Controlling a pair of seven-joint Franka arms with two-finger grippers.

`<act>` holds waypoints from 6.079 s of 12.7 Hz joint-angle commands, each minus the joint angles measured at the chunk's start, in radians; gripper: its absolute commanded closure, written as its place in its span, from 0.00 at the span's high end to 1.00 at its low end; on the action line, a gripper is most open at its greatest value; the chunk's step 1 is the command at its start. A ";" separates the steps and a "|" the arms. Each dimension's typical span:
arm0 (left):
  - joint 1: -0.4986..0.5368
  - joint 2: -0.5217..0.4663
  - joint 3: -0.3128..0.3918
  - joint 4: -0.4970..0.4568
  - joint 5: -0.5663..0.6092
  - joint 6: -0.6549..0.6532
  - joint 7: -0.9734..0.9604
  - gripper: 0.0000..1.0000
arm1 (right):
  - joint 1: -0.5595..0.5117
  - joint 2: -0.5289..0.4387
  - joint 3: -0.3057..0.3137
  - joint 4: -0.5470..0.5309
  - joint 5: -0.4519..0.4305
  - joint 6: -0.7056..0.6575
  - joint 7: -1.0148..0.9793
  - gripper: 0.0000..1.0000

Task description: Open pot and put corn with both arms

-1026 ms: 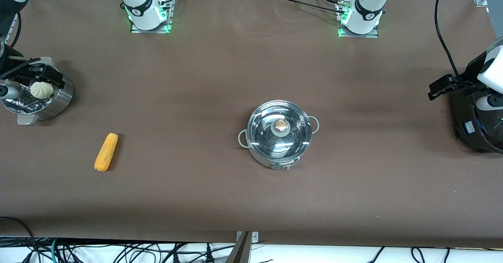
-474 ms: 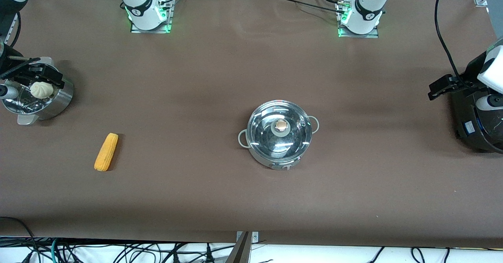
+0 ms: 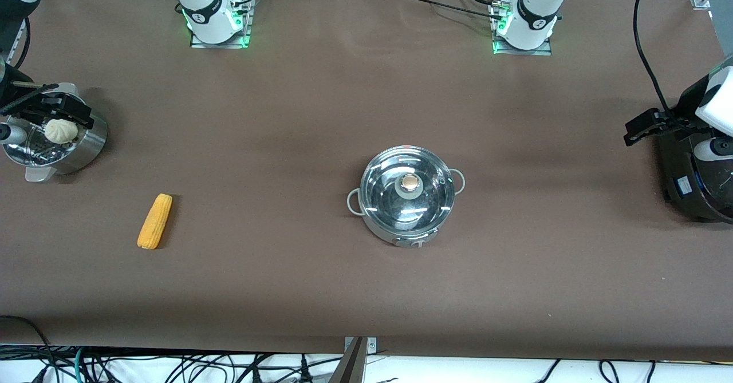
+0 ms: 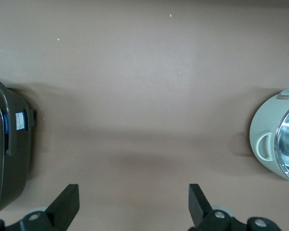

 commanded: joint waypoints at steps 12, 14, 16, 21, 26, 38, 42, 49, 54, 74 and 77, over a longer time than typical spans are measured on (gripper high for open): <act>0.005 -0.002 0.001 0.011 -0.009 -0.009 0.015 1.00 | -0.017 0.011 0.011 0.028 0.019 -0.006 -0.014 1.00; 0.005 -0.002 -0.001 0.011 -0.009 -0.009 0.015 1.00 | -0.017 0.011 0.011 0.028 0.019 -0.006 -0.012 1.00; 0.005 -0.002 -0.001 0.011 -0.012 -0.009 0.015 1.00 | -0.017 0.011 0.011 0.028 0.019 -0.008 -0.012 1.00; -0.007 0.024 -0.005 0.012 -0.010 -0.006 0.029 1.00 | -0.007 0.010 0.015 0.028 0.013 0.000 -0.005 1.00; -0.005 0.065 -0.008 0.012 -0.015 -0.078 0.052 1.00 | -0.017 0.148 0.012 0.028 0.009 0.098 -0.012 1.00; -0.246 0.380 -0.177 0.244 -0.171 0.020 -0.512 1.00 | -0.024 0.556 0.011 0.045 0.019 0.635 -0.005 1.00; -0.347 0.470 -0.177 0.244 -0.167 0.176 -0.634 1.00 | -0.027 0.657 0.011 0.070 0.019 0.745 -0.003 1.00; -0.399 0.559 -0.169 0.246 -0.156 0.290 -0.655 0.99 | -0.032 0.734 0.012 0.068 0.023 0.867 -0.002 1.00; -0.418 0.582 -0.166 0.246 -0.136 0.324 -0.684 0.94 | -0.035 0.762 0.012 0.067 0.022 0.916 -0.014 0.98; -0.395 0.527 -0.168 0.267 -0.115 0.200 -0.674 0.00 | -0.001 0.496 0.248 0.255 0.112 0.279 0.194 0.32; -0.354 0.515 -0.165 0.414 -0.118 0.022 -0.646 0.00 | 0.094 0.481 0.248 0.258 0.105 0.275 0.299 0.32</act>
